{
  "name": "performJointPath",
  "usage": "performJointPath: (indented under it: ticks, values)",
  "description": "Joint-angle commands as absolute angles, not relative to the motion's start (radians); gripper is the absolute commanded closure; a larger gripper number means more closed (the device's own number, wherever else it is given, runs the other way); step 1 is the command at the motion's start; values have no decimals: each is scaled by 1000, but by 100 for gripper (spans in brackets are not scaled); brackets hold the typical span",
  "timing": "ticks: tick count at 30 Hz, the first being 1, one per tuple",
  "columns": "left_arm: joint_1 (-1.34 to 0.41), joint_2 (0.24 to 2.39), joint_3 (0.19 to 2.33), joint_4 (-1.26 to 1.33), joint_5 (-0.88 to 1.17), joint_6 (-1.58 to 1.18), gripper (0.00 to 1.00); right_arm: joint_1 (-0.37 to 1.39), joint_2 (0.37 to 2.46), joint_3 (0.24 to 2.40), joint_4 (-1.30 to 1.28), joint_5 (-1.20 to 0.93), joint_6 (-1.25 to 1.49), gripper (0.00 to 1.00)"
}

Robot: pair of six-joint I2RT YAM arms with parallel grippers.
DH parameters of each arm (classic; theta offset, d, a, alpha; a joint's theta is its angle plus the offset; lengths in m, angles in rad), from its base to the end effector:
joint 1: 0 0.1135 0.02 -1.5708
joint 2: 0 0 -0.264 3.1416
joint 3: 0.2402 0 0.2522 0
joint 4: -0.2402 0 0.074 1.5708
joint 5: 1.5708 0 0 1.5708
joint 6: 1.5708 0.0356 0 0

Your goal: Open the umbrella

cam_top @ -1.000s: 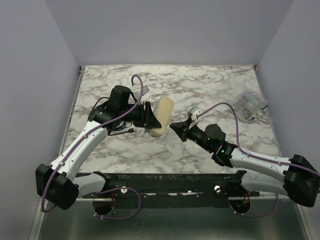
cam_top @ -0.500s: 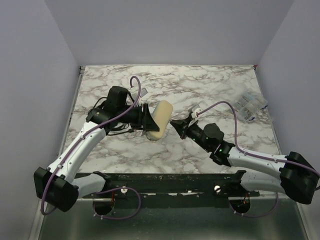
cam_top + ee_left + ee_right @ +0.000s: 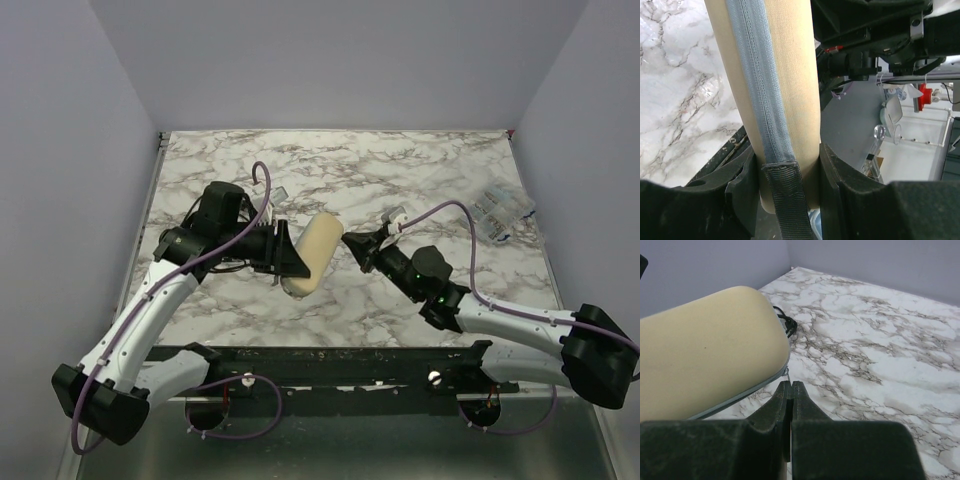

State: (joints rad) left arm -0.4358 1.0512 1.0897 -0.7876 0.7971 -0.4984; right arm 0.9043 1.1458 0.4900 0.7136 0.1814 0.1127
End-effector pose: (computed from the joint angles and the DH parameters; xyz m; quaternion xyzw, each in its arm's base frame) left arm 0.1740 -0.1091 0.3447 0.1285 0.8494 -0.4834 0.1684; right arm 0.1600 0.1931 0.2585 -0.2028 0.6561 0.2983 0.6629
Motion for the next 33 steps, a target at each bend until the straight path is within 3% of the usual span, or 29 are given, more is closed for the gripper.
performJointPath:
  ticks: [1,24,33]
  values:
    - [-439,970,1133,-872,891,-441,100,893,1117,487,746,224,40,99]
    - [-518,813,1098,-1034,945,-439,100,893,989,345,1035,-144,-236,99]
    - [-578,820,1027,-1017,955,-449,100,893,975,307,1118,-140,-269,99]
